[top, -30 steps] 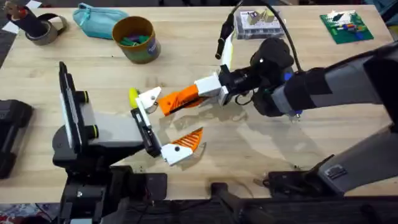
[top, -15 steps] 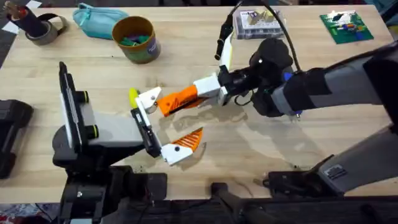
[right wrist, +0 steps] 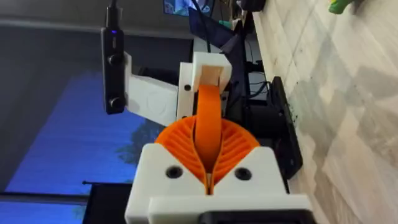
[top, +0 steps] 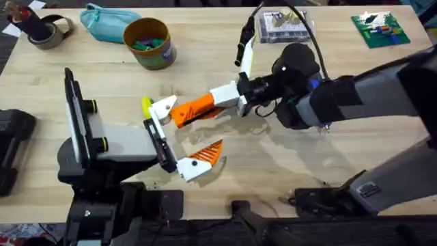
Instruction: Pick up the gripper from the table and insert it into the empty holder that is missing its gripper. Then pick up a screw, insert it into the mounting hole, and use the screwdriver to tighten it. Finally, clean up the table by picking up the vegetable and placing it into the bucket.
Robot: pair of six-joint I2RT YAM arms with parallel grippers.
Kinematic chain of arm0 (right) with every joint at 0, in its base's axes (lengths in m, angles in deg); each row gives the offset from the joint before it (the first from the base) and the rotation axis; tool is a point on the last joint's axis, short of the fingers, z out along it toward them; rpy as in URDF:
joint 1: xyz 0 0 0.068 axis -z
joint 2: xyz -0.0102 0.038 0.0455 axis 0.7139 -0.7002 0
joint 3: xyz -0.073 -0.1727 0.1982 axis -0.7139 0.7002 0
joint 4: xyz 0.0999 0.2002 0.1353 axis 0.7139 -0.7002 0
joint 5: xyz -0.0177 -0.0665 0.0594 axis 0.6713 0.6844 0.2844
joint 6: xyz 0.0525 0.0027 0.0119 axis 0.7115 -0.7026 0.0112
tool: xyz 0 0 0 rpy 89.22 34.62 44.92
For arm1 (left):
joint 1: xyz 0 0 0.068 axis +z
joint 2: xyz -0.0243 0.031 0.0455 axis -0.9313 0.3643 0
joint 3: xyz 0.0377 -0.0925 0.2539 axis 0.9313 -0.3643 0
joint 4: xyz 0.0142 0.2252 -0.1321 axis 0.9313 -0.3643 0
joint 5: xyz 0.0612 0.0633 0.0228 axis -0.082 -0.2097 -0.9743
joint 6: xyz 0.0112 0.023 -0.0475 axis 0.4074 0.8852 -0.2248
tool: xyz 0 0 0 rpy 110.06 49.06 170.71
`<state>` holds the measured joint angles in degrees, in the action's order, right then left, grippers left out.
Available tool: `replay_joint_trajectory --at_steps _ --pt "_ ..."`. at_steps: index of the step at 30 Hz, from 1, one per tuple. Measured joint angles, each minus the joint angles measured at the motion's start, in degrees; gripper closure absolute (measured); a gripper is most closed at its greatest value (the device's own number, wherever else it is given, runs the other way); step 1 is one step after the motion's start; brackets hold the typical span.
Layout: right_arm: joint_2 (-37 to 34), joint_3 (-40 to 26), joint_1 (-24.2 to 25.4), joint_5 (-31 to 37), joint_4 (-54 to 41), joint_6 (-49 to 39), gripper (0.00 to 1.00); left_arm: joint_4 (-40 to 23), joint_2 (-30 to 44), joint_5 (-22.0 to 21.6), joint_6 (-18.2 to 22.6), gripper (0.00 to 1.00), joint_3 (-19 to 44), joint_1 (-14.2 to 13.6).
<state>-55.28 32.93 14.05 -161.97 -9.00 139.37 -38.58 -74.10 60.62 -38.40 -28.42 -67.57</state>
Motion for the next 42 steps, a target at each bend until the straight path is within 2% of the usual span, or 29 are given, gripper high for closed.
replay_joint_trajectory --at_steps 31,42 --pt "0.00 0.00 -2.74 7.07 -0.11 0.00 0.986 0.07 0.02 -0.64 0.02 0.012 0.00 0.07" --pt "-0.61 -1.41 -2.89 6.77 -0.66 0.00 0.987 0.20 0.00 -1.18 0.26 0.012 0.00 0.11"
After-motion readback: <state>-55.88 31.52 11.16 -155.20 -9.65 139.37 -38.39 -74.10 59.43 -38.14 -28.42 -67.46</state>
